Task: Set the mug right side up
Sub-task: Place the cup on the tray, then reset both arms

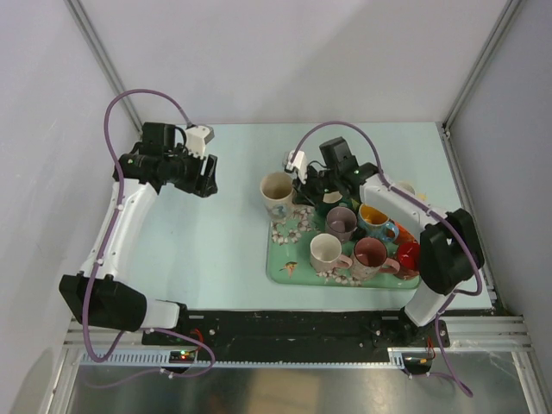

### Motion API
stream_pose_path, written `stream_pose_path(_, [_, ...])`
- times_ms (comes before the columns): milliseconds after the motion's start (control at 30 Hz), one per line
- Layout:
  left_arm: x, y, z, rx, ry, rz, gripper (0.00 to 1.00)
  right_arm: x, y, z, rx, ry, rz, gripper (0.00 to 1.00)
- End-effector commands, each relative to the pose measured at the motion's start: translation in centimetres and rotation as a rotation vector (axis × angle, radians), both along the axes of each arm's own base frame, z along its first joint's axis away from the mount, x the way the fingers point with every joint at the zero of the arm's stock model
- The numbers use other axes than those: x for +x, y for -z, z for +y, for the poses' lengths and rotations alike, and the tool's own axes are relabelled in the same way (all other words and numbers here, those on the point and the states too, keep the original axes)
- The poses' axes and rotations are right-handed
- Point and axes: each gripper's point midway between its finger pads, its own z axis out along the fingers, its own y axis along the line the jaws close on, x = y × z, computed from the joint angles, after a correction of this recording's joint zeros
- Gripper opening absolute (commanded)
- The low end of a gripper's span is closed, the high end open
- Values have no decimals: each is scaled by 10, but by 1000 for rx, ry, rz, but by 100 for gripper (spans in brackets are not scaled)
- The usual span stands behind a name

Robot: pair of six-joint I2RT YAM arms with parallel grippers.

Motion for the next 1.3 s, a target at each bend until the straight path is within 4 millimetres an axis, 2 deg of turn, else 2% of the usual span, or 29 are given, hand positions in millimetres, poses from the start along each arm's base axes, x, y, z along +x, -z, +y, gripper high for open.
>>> stream_pose_path(0, [5,-15,-3,-38,-11,-28,69,13,-37,9,101,107,-93,0])
stream_pose_path(167, [4,-12,-3,-41,-14,-18,68,14,-17,0,73,217,-53,0])
stream_pose_path(400, [4,-9,-4,-42,-11,-11,69,10,9,-13,47,281,16,1])
stream_pose_path(467, [4,-8,-4,-44,-11,-9,68,5,15,-14,37,274,35,12])
stream_pose_path(567, [3,-7,-4,-43,-13,-9,69,-3,13,-15,31,250,44,35])
stream_pose_path(667, [1,-7,-2,-37,-16,-13,69,-11,-2,-22,39,244,31,54])
stream_pose_path(767, [-1,-7,0,-28,-19,-17,69,-19,-25,-30,64,252,19,67])
stream_pose_path(867, [-2,-6,2,-17,-27,-19,70,-28,-58,-38,114,270,-21,91])
stream_pose_path(900, [-1,-6,4,-11,-36,-20,70,-30,-71,-40,139,286,-32,95])
stream_pose_path(967, [3,-8,9,4,-63,-27,73,-31,-90,-48,156,328,-55,98])
stream_pose_path(1033, [8,-14,15,23,-99,-43,92,-23,-105,-60,158,421,-86,99])
stream_pose_path(1067, [10,-19,18,28,-113,-57,96,-16,-112,-68,165,492,-101,99])
stream_pose_path(1267, [31,-60,36,63,-189,-193,100,36,-162,-136,218,1011,-141,100])
